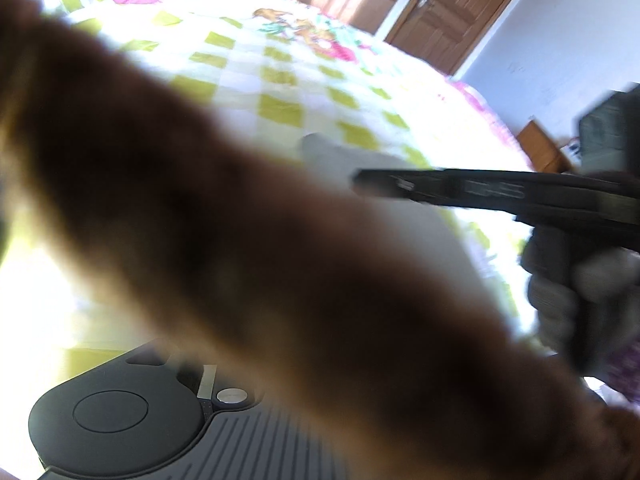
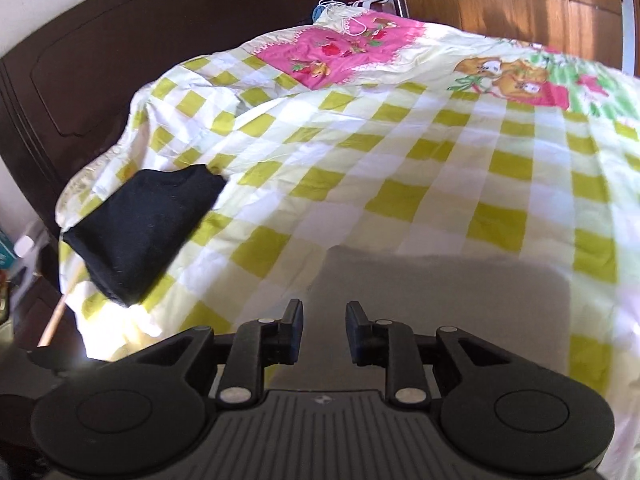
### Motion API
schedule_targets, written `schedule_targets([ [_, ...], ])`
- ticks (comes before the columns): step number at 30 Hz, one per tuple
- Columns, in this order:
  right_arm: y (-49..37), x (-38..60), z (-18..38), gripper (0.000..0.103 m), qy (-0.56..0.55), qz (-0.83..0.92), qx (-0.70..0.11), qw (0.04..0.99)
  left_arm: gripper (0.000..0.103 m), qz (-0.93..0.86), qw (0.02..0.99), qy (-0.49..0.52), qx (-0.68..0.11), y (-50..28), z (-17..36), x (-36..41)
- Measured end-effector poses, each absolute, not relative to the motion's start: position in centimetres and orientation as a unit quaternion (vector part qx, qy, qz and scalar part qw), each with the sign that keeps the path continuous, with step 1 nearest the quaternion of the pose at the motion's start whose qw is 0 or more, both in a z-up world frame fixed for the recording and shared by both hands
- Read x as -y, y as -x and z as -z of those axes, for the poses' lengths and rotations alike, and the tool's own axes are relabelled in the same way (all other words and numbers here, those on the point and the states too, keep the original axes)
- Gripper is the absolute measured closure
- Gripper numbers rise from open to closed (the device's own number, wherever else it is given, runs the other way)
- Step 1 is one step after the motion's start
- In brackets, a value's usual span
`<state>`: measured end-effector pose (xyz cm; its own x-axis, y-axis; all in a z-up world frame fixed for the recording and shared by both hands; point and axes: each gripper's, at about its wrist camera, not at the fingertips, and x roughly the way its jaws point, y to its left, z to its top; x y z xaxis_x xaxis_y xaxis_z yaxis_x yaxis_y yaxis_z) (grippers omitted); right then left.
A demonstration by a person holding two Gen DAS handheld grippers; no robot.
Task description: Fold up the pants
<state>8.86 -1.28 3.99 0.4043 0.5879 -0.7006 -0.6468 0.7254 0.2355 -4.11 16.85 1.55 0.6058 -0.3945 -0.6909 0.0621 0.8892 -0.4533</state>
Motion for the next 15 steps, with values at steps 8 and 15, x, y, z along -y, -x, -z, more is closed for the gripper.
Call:
schedule_targets([
  [8, -10.5, -2.4, -2.9, 0.053, 0.068, -0.355, -0.429, 0.828, 0.061, 0.129, 0.880, 0.190, -0.415, 2.2, -0.8, -14.8],
  [15, -10.4, -3.2, -1.9, 0.079, 0.107, -0.324, -0.435, 0.833, 0.068, 0.110, 0.894, 0.146, -0.409, 1.2, -0.7, -13.2],
])
